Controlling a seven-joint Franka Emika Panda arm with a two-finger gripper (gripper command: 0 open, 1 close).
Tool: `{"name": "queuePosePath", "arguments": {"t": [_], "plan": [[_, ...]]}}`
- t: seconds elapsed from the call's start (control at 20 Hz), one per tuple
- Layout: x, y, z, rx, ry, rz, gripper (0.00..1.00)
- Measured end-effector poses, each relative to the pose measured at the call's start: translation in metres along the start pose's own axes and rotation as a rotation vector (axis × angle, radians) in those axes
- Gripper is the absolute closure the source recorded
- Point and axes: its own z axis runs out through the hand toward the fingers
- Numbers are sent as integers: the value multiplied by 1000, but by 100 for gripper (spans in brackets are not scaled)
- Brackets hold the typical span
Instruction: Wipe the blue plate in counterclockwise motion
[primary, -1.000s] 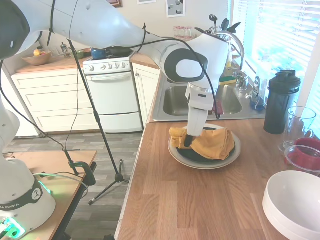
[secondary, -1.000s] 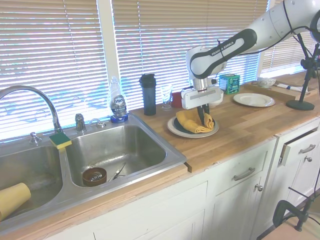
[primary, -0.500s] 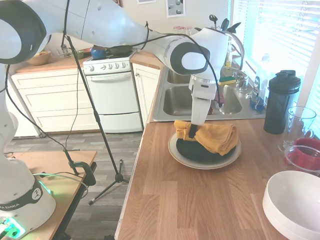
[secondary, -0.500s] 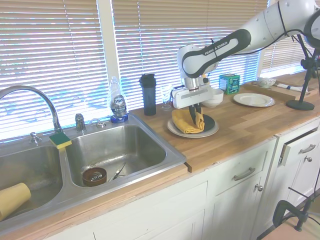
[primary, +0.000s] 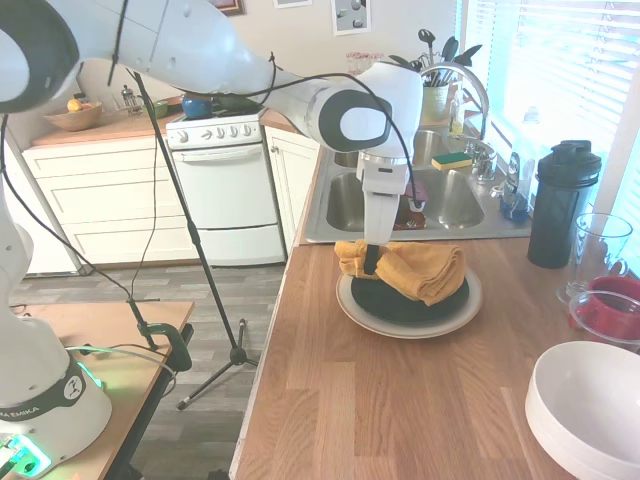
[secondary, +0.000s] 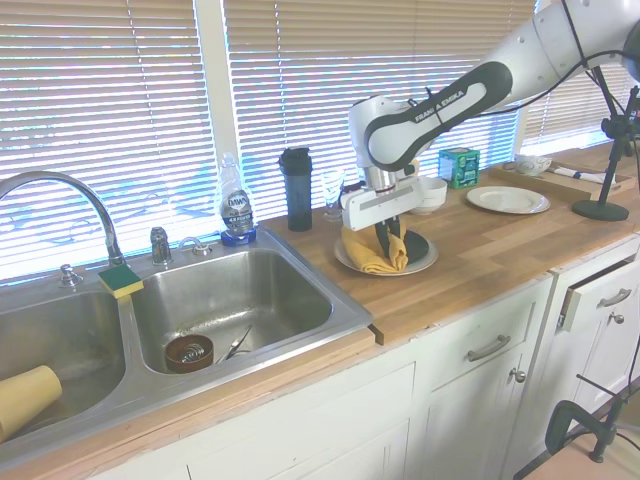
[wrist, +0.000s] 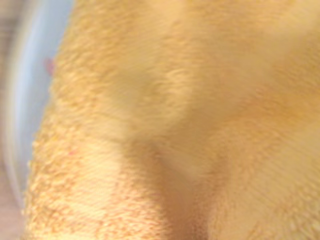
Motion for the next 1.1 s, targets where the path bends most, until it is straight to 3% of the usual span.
{"name": "queuePosePath", "arguments": {"t": [0.4,1.1], "plan": [[34,49,10,8,-29,53,100],[87,20,8,-17,-94,91,100]]}}
